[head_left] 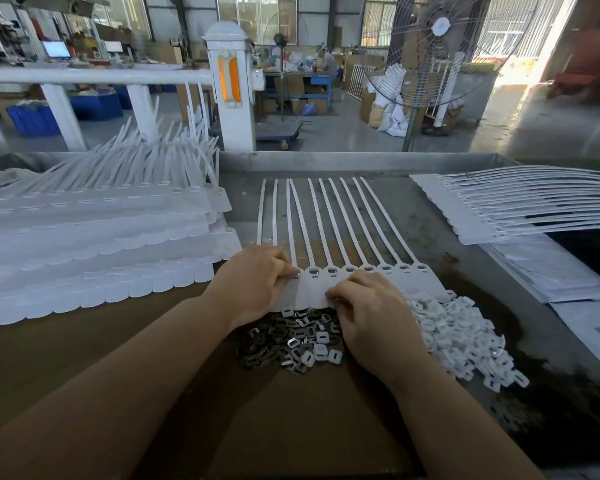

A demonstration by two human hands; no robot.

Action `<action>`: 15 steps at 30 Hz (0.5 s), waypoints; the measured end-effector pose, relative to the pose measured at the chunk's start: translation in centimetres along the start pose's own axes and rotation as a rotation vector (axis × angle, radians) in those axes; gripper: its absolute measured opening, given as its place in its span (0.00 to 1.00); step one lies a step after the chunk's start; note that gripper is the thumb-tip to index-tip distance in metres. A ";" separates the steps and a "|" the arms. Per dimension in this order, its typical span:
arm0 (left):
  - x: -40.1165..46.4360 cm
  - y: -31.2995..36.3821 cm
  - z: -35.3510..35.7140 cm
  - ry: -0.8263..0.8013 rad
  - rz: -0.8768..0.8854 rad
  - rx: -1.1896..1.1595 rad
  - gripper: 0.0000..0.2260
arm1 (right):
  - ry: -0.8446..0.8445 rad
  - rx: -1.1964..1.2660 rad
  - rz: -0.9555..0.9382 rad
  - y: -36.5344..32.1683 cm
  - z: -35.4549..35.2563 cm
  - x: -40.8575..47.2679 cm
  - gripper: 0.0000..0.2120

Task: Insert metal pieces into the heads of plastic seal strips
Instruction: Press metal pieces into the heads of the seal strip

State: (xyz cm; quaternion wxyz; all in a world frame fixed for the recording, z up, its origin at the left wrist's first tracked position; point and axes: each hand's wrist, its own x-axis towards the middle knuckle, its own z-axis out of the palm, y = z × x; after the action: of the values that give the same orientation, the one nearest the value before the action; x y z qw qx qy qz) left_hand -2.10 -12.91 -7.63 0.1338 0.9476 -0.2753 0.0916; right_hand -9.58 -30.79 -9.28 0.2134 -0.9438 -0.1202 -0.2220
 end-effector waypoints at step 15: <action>-2.4 0.6 -2.2 -0.109 -0.046 -0.415 0.07 | -0.005 -0.003 -0.005 -0.2 -0.2 0.0 0.07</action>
State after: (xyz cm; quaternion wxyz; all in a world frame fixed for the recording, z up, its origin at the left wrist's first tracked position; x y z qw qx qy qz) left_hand -4.64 -11.51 -5.98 0.3130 0.9093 -0.2732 -0.0216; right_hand -9.73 -30.73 -9.07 0.2111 -0.9444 -0.1224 -0.2205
